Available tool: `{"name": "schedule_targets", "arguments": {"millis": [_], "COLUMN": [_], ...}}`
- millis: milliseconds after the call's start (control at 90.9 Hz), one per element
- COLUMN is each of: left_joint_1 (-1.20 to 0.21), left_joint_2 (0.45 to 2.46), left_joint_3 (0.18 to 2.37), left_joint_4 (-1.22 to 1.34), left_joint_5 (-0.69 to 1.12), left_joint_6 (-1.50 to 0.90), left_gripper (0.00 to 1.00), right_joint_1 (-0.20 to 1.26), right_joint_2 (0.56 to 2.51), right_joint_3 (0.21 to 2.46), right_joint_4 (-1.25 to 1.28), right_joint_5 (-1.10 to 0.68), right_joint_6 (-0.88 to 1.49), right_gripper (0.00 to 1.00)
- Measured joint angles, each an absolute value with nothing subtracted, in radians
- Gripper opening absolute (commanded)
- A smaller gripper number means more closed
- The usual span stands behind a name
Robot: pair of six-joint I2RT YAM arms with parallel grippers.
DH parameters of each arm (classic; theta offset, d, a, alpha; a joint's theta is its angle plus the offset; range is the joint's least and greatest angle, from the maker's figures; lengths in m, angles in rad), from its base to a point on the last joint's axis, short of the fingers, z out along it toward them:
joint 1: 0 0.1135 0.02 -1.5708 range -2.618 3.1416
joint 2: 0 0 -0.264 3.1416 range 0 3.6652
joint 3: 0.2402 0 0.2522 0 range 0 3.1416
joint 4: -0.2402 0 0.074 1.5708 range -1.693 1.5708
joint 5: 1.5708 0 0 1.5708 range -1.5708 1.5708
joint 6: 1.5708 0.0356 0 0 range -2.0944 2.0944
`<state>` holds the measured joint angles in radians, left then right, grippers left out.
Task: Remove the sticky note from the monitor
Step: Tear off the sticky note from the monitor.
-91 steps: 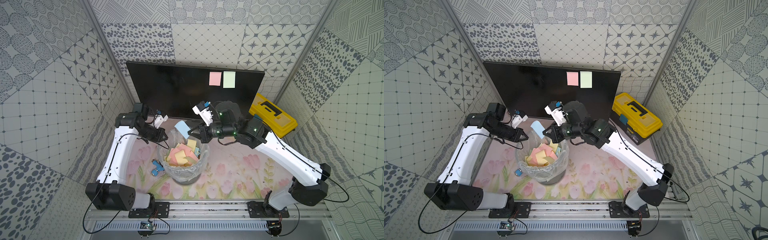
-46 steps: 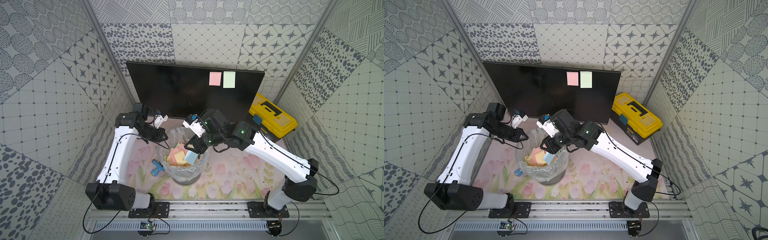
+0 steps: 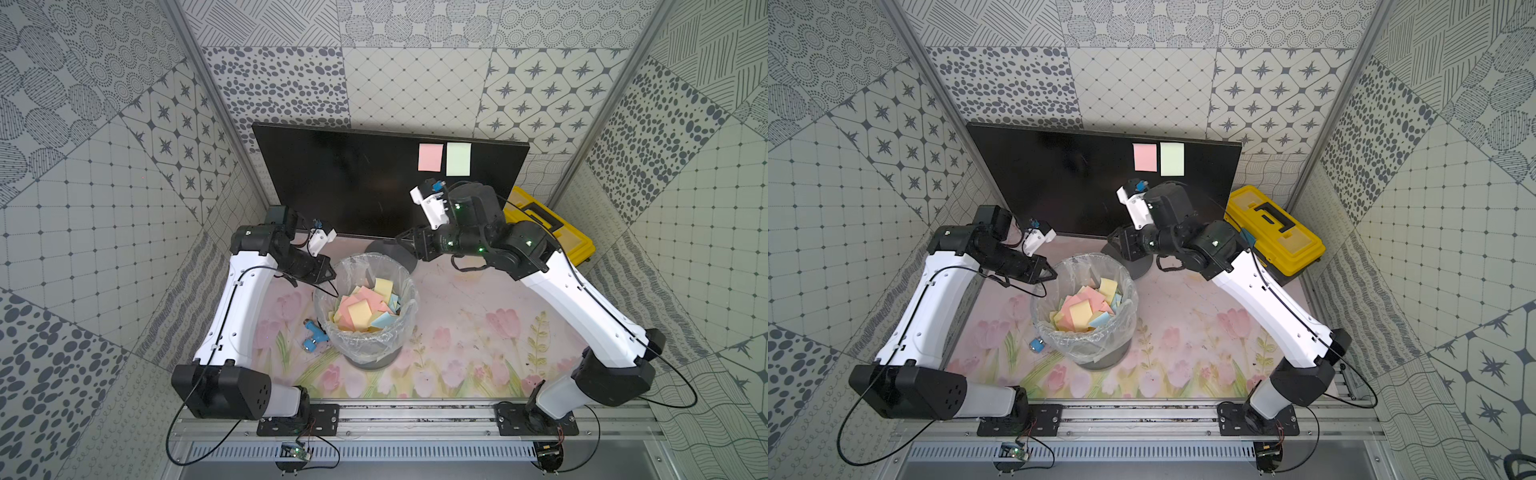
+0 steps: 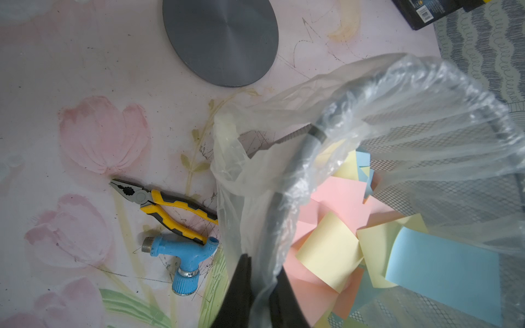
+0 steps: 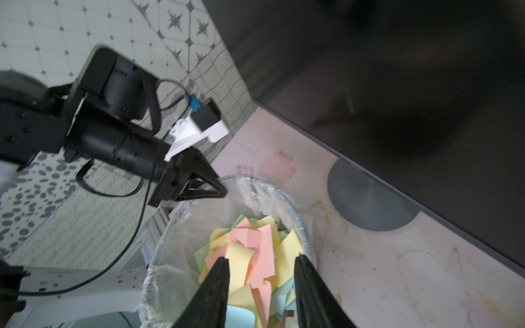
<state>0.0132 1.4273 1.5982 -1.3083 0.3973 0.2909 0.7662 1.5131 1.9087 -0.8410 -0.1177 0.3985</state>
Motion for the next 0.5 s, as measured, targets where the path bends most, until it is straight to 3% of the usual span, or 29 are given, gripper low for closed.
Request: {"name": "schedule_targets", "arguments": {"millis": [209,495], "left_joint_1": [0.012,0.009], "left_joint_2": [1.429,1.429], "left_joint_3": [1.600,1.601], "left_joint_4": [-1.310,-1.310], "left_joint_5": [0.397,0.397], "left_joint_6": [0.288,0.288], "left_gripper": [0.00,0.00], "right_joint_1": [0.530,0.447], "right_joint_2": [1.320,1.382], "right_joint_3": [1.720,1.747], "right_joint_4": [-0.649,-0.501], "right_joint_5": [-0.104,-0.165], "right_joint_6": [0.604,0.719], "right_gripper": [0.47,0.48]}}
